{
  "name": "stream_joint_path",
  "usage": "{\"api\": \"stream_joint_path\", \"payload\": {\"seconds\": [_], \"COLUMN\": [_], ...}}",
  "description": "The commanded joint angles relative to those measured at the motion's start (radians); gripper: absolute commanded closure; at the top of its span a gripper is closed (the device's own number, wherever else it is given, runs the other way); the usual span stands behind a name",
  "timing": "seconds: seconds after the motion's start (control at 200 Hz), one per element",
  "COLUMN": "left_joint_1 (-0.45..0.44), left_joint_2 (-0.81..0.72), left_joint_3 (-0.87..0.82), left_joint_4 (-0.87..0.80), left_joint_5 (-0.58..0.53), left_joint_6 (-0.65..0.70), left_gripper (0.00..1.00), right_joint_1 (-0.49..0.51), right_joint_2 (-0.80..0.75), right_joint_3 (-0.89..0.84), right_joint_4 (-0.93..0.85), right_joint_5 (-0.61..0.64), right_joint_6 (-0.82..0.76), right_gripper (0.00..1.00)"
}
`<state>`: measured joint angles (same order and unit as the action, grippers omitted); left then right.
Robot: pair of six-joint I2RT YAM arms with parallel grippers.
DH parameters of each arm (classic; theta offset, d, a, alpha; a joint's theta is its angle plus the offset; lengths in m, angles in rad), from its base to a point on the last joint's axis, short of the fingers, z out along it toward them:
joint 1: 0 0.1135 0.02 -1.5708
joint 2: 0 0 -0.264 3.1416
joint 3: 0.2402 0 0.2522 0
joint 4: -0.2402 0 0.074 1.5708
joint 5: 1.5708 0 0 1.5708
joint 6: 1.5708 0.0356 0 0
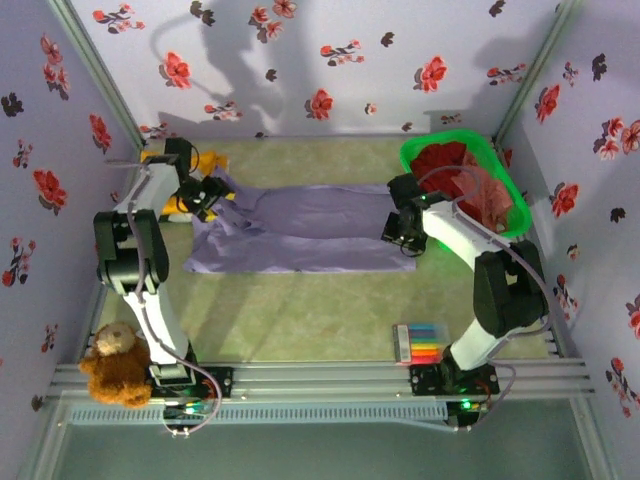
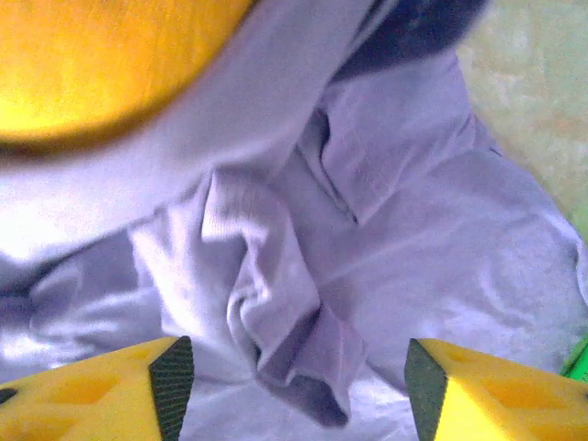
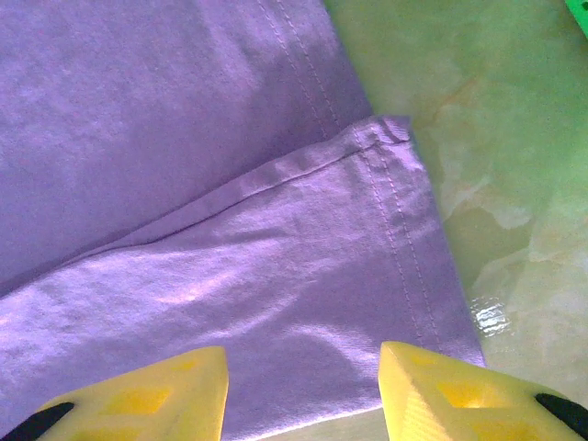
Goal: Fold and stack the t-shirts
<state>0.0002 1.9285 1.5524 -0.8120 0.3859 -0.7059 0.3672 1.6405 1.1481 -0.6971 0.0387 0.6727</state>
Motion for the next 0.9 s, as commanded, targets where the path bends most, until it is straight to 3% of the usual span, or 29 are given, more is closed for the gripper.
{"api": "stream_joint_path", "payload": {"seconds": [0.0, 0.28, 0.505, 0.895], "left_joint_1": [-0.022, -0.099, -0.131, -0.146], "left_joint_2": [-0.084, -0.088, 0.0, 0.216], "left_joint_3": [-0.069, -0.226, -0.203, 0.223], "left_joint_4": [0.031, 0.198, 0.28, 0.229], "left_joint_5": [-0.012, 0.043, 0.068, 0.086], "left_joint_6": [-0.014, -0.112, -0.165, -0.167], "left_gripper": [0.32, 0.28, 0.24, 0.24], "right_joint_1": [0.014, 0.018, 0.018, 0.016], "right_joint_2": [0.032, 0.039, 0.018, -0.003], "right_joint_3": [0.029, 0.036, 0.03, 0.026], "right_joint_4": [-0.03, -0.021, -0.033, -0.052], "right_joint_5": [0.017, 0.009, 0.028, 0.027], "right_joint_6": [-0.016, -0.01, -0.018, -0.022], "right_gripper": [0.52, 0.52, 0.52, 0.52]}}
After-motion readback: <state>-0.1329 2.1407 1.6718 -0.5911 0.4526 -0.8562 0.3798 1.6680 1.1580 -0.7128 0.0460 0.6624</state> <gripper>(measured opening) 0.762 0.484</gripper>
